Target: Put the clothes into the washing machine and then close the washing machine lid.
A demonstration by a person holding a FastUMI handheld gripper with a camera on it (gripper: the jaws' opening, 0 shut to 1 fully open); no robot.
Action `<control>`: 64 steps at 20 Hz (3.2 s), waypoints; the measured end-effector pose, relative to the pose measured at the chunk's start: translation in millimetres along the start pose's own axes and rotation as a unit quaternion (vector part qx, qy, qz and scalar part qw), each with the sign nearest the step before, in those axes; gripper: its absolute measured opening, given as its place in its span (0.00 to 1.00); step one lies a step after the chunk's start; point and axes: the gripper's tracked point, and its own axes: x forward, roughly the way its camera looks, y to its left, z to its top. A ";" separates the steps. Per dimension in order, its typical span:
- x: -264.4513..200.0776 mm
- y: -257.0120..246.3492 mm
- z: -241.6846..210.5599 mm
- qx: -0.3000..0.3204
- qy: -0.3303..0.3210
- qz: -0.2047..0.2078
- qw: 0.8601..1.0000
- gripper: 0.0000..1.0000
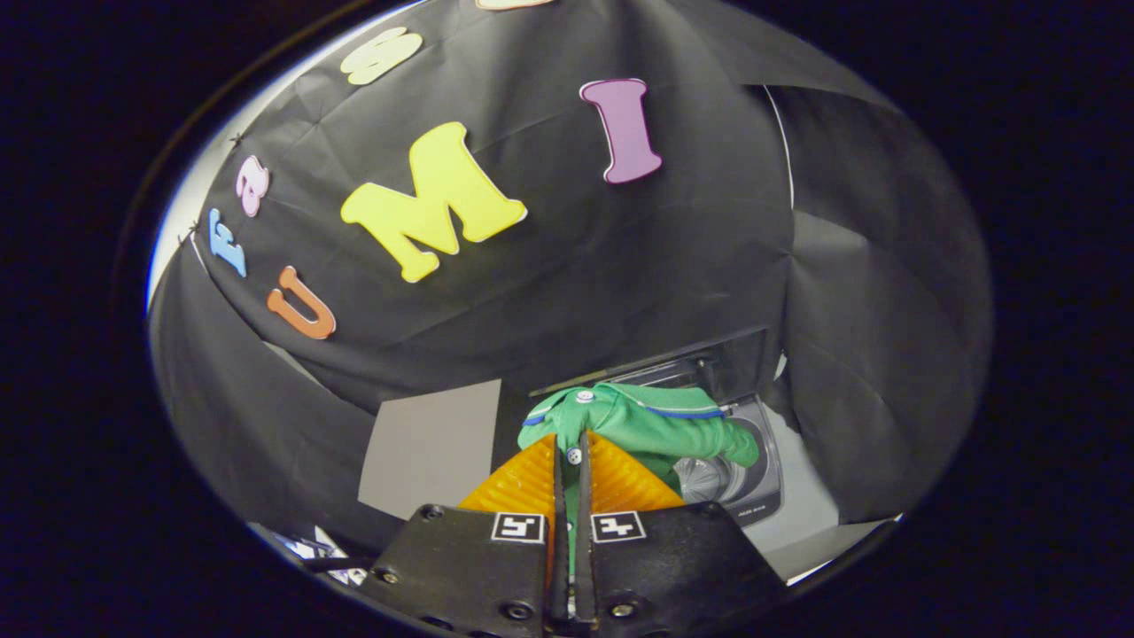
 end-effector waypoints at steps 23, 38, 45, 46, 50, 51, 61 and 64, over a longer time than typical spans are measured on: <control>186.9 -118.3 -128.2 -0.068 0.090 -0.081 0.990 0.06; 241.9 -152.5 -162.5 -0.057 0.114 -0.190 0.974 0.06; 254.2 -158.1 -166.4 -0.068 0.148 -0.210 0.964 0.09; 252.9 -159.8 -164.6 -0.069 0.147 -0.215 0.963 0.10; 234.9 -155.9 -146.3 -0.097 0.138 -0.212 0.963 0.21; 226.0 -149.0 -136.3 -0.103 0.121 -0.205 0.966 0.27; 165.5 -69.3 0.2 -0.180 -0.029 -0.151 0.972 0.49; 155.4 -54.1 41.9 -0.221 -0.072 -0.162 0.959 0.49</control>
